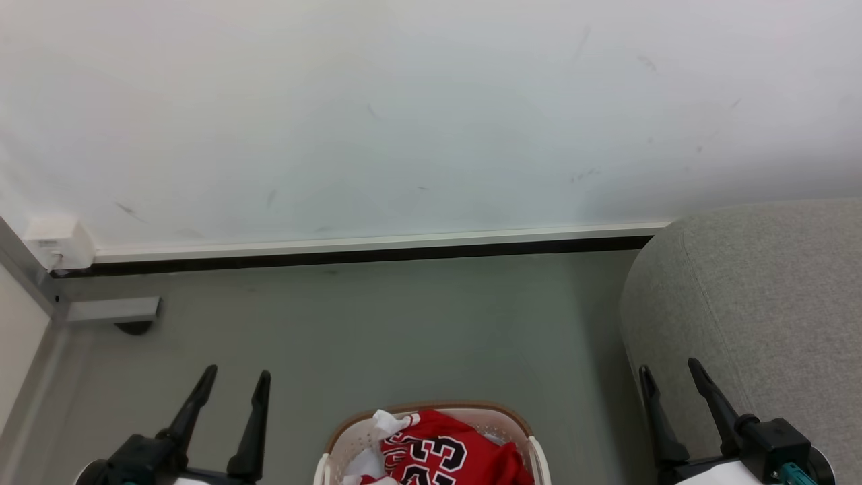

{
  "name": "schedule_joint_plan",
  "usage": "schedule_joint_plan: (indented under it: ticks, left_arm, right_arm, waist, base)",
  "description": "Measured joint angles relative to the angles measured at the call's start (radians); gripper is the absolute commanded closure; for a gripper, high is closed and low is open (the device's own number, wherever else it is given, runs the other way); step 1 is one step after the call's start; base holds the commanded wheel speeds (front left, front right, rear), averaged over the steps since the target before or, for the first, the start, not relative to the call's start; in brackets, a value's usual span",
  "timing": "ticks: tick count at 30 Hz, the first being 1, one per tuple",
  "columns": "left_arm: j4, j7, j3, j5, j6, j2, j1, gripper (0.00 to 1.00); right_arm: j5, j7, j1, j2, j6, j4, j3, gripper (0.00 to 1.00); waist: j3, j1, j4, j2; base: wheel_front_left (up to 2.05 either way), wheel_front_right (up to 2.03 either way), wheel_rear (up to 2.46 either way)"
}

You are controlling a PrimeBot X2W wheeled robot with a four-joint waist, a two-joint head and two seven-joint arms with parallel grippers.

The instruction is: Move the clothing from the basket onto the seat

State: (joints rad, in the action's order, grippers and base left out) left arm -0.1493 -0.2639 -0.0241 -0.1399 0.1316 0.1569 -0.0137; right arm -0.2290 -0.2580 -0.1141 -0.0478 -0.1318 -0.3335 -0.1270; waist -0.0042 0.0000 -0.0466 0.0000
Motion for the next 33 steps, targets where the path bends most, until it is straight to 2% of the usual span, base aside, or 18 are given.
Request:
schedule_joint_plan:
  ticks: [14,22,33]
  left_arm:
    - [-0.001,0.0,0.002,-0.015,0.0,-0.003,-0.001,0.0]
    - [-0.016,0.0,-0.011,-0.059,0.0,-0.005,-0.002,0.0]
    - [-0.042,0.0,-0.075,-0.116,0.0,0.071,-0.023,0.0]
  right_arm:
    - [-0.004,0.0,0.0,0.0,0.0,-0.001,-0.008,0.0]
    - [-0.007,-0.001,0.0,0.001,0.0,0.005,-0.012,0.0]
    - [-0.018,-0.003,0.0,0.001,0.0,0.052,0.004,0.0]
  waist:
    - [0.0,0.0,-0.004,0.0]
    - [0.005,0.0,-0.022,0.0]
    - [0.073,0.0001,-0.097,0.0]
  base:
    - [0.0,0.0,0.0]
    - [0.0,0.0,0.0]
    - [0.0,0.0,0.0]
